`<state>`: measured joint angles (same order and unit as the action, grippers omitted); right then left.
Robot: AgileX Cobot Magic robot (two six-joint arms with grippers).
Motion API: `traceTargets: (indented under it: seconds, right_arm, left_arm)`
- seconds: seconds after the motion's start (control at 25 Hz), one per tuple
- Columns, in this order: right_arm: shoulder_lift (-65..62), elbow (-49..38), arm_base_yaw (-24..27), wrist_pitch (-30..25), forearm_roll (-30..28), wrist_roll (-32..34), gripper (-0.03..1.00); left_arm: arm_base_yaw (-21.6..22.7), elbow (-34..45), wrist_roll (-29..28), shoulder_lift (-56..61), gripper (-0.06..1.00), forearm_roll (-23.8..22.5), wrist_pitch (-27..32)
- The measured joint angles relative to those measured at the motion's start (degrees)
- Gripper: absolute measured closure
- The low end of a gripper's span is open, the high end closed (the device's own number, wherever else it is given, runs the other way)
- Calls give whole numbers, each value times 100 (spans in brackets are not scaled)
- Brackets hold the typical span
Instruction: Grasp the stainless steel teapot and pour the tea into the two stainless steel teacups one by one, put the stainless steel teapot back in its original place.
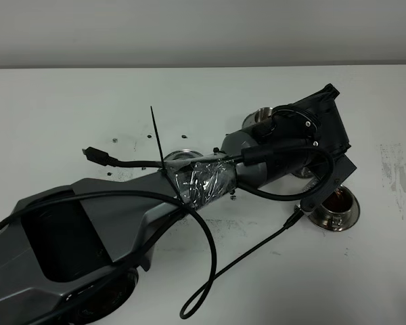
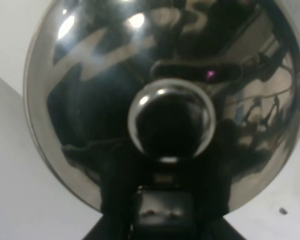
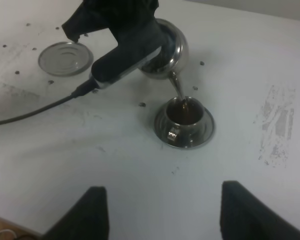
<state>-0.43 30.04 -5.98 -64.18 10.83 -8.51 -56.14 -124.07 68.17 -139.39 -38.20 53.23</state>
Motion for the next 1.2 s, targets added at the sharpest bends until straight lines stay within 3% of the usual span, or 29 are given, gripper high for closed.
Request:
traceTargets:
  seconds: [0.44,0.84,1.2]
  right_arm:
    - [0,0,0,0,0,0,49]
    - [0,0,0,0,0,0,49]
    - [0,0,0,0,0,0,49]
  left_arm:
    - [354,-35,0,97,77,714,150]
    - [650,8,-5,368,77,2184,173]
    - [735,1981,-110,2049,77,3194,-92]
